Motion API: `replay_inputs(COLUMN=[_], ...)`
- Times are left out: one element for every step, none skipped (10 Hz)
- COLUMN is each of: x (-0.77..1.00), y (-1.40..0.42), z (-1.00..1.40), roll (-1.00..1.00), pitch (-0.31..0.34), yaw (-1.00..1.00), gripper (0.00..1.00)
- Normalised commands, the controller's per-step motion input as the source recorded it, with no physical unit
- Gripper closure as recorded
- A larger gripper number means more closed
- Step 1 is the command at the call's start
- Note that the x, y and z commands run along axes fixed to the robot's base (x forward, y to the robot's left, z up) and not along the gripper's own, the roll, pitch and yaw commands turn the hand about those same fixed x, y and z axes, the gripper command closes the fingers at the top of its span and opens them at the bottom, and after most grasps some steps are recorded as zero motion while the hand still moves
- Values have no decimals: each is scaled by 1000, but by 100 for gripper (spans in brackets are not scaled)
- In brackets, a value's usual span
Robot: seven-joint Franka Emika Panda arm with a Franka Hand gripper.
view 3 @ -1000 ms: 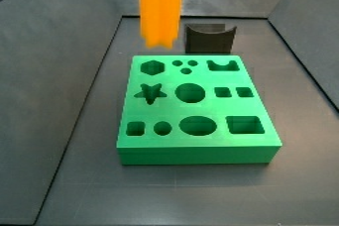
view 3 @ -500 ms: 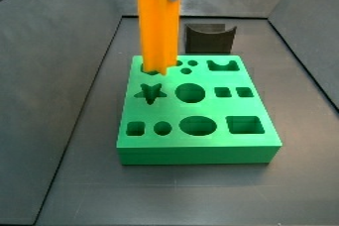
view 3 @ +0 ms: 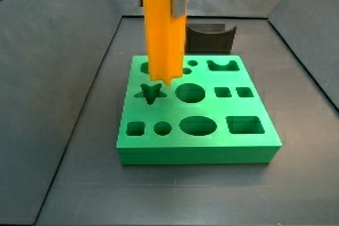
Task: Pick up the star object. Move up. Move to above the board. Insert the star object.
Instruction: Insert the star object.
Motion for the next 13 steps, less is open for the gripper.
replay_inputs(x=[-277,-337,-263,-94,66,31,0,0,0,0,-26,-163,-31], y=[0,-20,0,-29,0,0,0,0,0,0,0,0,0], z=[-280,-403,-389,-231,-23,-120,-249,-249,-140,-54,-17,23,43], roll=[123,149,120,56,-33,-39,-29,-64,-110,-53,-30,-111,-163], pitch=[-14,-43,-57,-26,-43,-50,-84,-97,-90,-44,-20,-50,-79], yaw=[-63,-180,-389,-397,-57,-60,-100,-43,0,0,0,-66,-14], gripper=[100,100,100,100,100,100,100,100,100,100,100,100,100])
